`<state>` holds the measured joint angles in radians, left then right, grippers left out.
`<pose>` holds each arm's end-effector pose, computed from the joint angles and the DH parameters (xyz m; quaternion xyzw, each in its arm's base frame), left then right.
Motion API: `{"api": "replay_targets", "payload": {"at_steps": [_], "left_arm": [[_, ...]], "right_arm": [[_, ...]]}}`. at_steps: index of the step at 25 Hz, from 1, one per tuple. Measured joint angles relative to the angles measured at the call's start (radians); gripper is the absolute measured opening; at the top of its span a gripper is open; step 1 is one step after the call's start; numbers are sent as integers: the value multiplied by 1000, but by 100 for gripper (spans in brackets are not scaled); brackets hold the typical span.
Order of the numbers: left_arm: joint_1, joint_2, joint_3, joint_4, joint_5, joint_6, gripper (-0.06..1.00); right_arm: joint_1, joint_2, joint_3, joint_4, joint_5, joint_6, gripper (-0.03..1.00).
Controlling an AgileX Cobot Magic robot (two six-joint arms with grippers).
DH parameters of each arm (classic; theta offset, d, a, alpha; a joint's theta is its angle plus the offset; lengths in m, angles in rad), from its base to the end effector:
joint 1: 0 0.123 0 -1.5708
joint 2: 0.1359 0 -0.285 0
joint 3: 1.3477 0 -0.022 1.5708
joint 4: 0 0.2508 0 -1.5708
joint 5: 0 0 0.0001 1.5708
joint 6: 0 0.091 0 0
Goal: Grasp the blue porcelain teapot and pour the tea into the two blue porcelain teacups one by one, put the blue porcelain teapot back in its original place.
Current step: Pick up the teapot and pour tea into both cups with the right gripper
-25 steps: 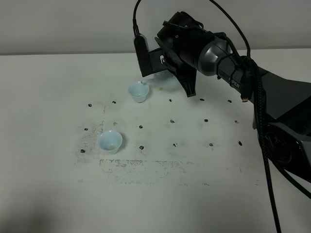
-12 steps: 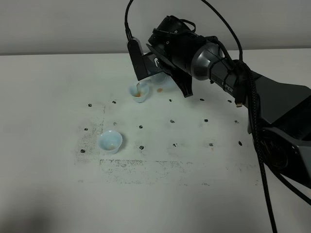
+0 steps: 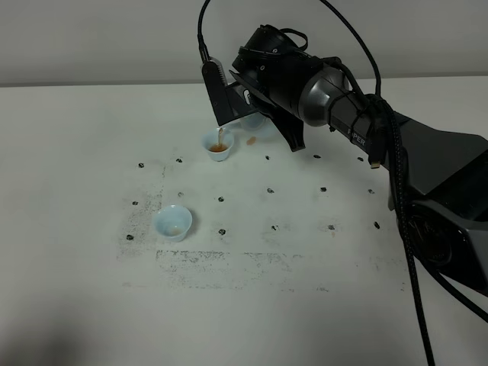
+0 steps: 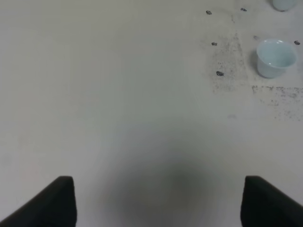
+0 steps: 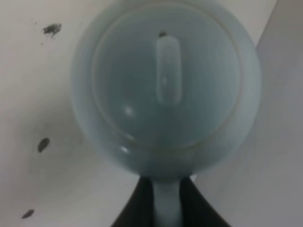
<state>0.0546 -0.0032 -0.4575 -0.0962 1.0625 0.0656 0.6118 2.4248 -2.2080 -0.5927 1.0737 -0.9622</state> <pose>-0.0005 -0.0077 0.2656 0.0057 0.8628 -0.0178 0.5053 0.4548 0.2644 0.1974 -0.7295 0.6001 -0.3040 0.1236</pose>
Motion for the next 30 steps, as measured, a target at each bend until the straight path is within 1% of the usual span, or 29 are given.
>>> {"api": "replay_targets", "payload": {"at_steps": [30], "left_arm": [[0,0,0,0,0,2,68]], "right_arm": [[2,0,0,-17,11,13,4]]}}
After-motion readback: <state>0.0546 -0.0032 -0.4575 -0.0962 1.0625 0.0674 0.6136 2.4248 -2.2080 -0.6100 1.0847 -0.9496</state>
